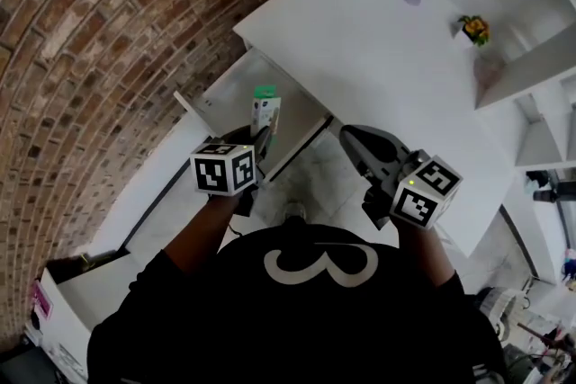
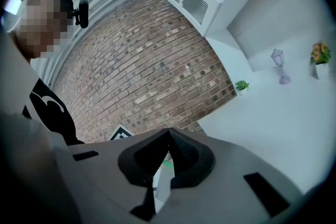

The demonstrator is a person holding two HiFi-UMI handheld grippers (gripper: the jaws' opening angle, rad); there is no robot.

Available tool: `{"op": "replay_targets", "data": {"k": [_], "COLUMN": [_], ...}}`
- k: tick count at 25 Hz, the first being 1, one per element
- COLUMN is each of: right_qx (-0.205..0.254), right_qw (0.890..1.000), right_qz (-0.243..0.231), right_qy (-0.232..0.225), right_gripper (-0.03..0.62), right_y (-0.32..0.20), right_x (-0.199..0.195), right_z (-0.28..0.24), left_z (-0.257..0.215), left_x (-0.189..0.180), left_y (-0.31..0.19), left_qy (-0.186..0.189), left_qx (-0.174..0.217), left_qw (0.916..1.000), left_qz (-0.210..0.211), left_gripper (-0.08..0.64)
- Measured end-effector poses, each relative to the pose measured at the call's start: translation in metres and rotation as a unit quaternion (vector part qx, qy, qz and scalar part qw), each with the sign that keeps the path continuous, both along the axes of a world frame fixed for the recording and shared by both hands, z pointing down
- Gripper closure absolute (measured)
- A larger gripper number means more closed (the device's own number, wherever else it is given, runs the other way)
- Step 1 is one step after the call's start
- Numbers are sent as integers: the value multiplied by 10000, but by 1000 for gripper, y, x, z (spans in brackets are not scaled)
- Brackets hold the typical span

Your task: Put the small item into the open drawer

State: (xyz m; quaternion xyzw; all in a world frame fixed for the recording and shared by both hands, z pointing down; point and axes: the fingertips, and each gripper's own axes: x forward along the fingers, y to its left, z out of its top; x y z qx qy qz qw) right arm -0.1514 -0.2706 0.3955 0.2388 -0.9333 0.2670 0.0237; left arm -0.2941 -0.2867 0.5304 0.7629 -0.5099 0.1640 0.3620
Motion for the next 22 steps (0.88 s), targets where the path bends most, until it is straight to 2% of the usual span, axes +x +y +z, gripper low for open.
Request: {"op": "replay_targets", "data": {"k": [2, 6, 11, 22], "right_qx": [-42, -95, -287, -639], "right_qw": [9999, 9995, 9976, 9912], "right_qz": [96, 302, 609, 1133], "right_qy": [25, 97, 142, 256], "right_gripper": [583, 583, 583, 583], "right_y": [-4, -13, -20, -28], "right_x": [3, 15, 36, 71], "right_z": [4, 12, 23, 46], "left_z": [18, 54, 89, 172], "left_x": [-2, 0, 1, 4], "left_y": [-9, -27, -54, -86], "left_qy": [-96, 87, -246, -441], "left_qx": [-156, -628, -919, -1685], "left_qw": [9998, 9980, 9954, 9846], "left_qz": [4, -44, -132, -174], "left_gripper": [477, 476, 476, 474]}}
